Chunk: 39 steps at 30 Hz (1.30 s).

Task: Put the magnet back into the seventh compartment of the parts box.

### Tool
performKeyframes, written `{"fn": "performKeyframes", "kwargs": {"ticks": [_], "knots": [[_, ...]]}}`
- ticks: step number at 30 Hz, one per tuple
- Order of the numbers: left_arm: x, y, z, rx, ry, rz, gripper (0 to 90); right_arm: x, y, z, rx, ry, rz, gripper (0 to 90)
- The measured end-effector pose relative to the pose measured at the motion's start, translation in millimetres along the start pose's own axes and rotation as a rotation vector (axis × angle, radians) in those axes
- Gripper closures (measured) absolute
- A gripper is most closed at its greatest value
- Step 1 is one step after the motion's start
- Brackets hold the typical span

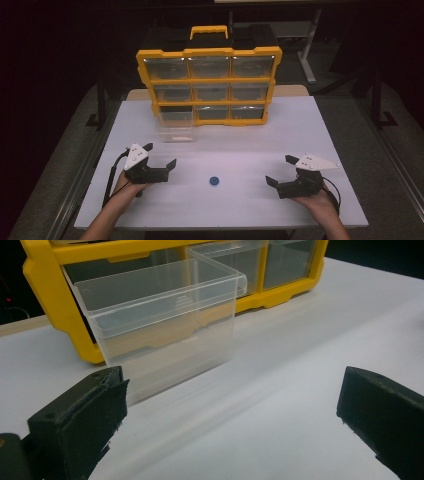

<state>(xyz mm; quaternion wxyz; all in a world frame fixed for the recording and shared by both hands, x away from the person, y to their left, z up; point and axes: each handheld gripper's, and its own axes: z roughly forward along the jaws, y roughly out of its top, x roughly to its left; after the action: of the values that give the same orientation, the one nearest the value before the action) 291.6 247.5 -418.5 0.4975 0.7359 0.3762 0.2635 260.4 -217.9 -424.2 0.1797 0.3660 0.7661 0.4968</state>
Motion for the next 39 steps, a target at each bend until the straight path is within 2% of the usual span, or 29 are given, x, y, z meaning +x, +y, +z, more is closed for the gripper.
{"fn": "performKeyframes", "kwargs": {"ticks": [1, 12, 18, 24, 27, 30, 33, 39], "knots": [[0.2, -1.2, -2.8, 0.008, 0.000, 0.013, 0.0, 0.1, 0.0, 0.1, -0.001, 0.001, 0.002, 0.0], [0.3, -11.8, -17.0, -0.011, -0.007, -0.014, 0.0, 0.1, 0.0, 0.2, -0.001, 0.001, 0.000, 0.0], [2.0, -15.5, -25.0, -0.010, -0.001, -0.010, 0.0, 0.6, 0.0, 0.7, 0.002, 0.003, 0.002, 0.0], [2.7, -19.9, -30.2, -0.034, -0.008, -0.027, 0.0, 1.3, 0.0, 1.4, 0.001, 0.006, 0.000, 0.0], [4.2, -21.4, -31.0, -0.027, -0.011, 0.002, 0.0, 2.1, 0.6, 2.7, 0.011, 0.010, -0.003, 0.0], [4.9, -22.2, -31.6, -0.030, -0.014, -0.013, 0.0, 2.4, 2.8, 5.2, 0.011, 0.012, -0.011, 0.0], [5.4, -22.0, -32.4, -0.034, -0.016, -0.012, 0.0, 1.8, 4.3, 7.4, 0.020, 0.013, -0.017, 0.0], [5.6, -23.0, -32.3, -0.043, -0.028, -0.019, 0.0, 1.3, 5.6, 12.3, 0.071, 0.021, -0.037, 0.0]]}}
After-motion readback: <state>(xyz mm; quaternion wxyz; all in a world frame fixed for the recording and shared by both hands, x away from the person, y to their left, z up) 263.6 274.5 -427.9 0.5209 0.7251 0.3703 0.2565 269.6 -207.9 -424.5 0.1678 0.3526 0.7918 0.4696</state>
